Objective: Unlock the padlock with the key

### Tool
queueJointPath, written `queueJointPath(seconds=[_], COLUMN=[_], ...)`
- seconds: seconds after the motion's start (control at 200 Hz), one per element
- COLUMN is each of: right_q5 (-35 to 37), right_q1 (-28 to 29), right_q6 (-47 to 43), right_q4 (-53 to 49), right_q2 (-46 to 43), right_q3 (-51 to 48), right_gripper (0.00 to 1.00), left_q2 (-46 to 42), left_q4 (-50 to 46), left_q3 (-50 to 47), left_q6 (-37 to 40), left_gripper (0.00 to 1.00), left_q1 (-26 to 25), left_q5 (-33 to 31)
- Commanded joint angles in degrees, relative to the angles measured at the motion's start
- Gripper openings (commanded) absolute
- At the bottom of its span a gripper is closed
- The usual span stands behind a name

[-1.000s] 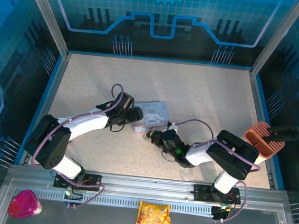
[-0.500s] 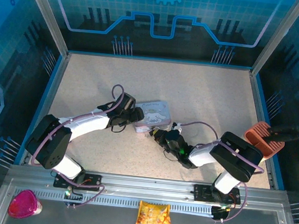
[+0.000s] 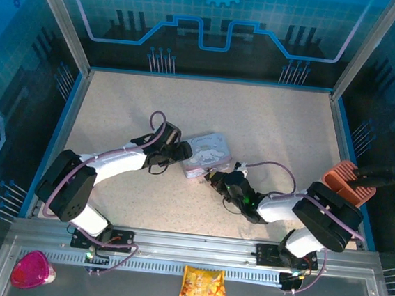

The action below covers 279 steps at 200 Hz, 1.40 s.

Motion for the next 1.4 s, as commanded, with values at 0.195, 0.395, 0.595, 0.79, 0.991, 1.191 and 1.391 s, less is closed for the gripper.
queueJointPath(seconds=[0.195, 0.395, 0.595, 0.79, 0.991, 1.191, 1.391], right_q5=[-0.1, -1.2, -2.1, -3.3, -2.1, -4.8, -4.9], right_q1=[-1.8, -3.0, -4.2, -4.5, -5.0, -6.1, -7.0], right_q6=[3.4, 8.2, 12.1, 15.3, 14.7, 10.5, 9.9], right_q4=[-5.1, -1.9, -0.3, -0.5, -12.1, -22.1, -27.1], right_q2=[-2.0, -3.8, -6.3, -4.6, -6.6, -4.6, -4.5], right_q3=[-0.1, -3.2, -4.3, -4.7, -3.5, 1.1, 3.2], right_gripper=[0.00, 0.00, 0.00, 0.00, 0.00, 0.00, 0.00], left_q2=[4.3, 4.0, 2.6, 3.5, 2.6, 3.2, 3.3], left_q4=[-4.8, -4.9, -2.5, -2.4, -3.1, -3.6, -4.6], left_q3=[2.4, 1.6, 0.1, 0.4, 0.5, 0.8, 1.8], left_q6=[0.2, 0.1, -1.2, -1.2, -0.8, -0.8, -0.4], left_gripper=[0.72, 0.72, 0.72, 0.72, 0.72, 0.72, 0.72], left_q1=[-1.3, -1.4, -2.1, -2.5, -2.5, -2.8, -4.1], left_q5=[-2.0, -2.6, -2.9, -2.8, -3.3, -3.9, -4.9])
